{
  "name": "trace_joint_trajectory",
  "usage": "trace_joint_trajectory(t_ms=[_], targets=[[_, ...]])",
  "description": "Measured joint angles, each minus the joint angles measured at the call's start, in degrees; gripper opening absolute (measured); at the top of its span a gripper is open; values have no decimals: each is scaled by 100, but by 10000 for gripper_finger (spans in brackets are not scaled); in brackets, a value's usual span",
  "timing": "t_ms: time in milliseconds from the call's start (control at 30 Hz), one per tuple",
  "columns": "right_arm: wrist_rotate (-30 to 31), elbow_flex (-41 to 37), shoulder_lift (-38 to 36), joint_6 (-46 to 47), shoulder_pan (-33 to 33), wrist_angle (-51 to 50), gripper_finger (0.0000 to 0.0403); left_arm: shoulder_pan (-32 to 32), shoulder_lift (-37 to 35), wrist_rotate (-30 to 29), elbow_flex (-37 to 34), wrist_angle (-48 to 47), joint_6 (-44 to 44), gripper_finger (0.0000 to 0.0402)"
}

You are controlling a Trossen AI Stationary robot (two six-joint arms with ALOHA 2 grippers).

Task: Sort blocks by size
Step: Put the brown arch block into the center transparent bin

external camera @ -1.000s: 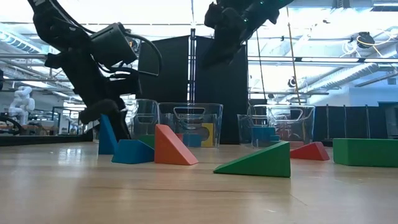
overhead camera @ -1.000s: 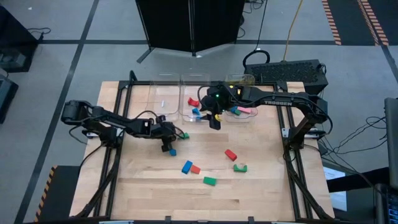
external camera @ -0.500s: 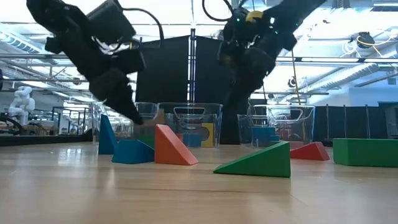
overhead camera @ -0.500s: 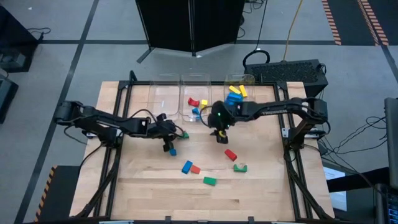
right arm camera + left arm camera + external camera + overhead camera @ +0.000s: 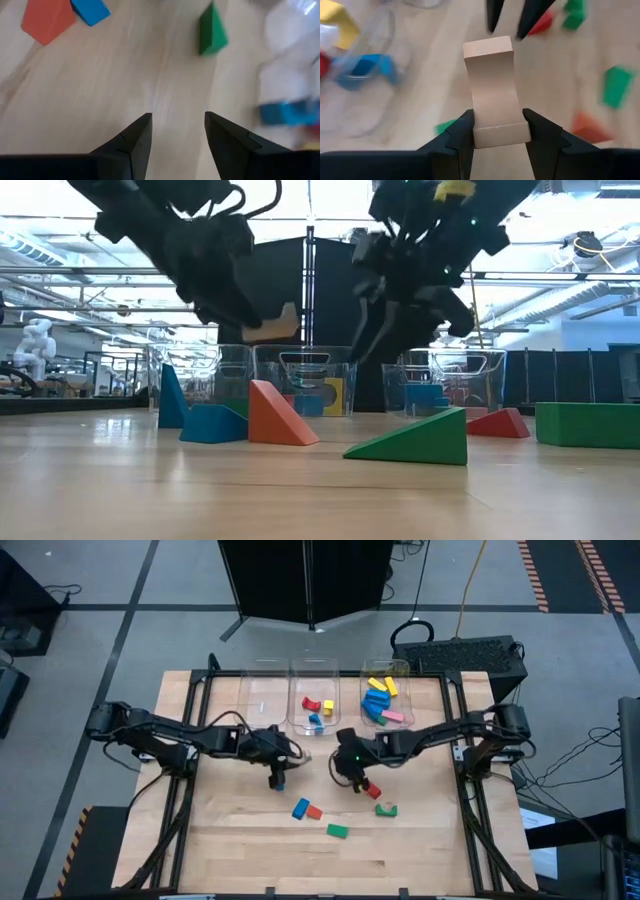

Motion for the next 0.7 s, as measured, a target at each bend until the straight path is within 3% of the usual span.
trace_joint_trajectory(t_ms=[300, 700], targets=[[1219, 2, -2, -1391, 461, 1214, 172, 83, 0, 649, 104, 187, -991, 139], [977, 7, 63, -2201, 464, 2297, 241, 83, 0, 1023, 107, 229, -1237, 139]])
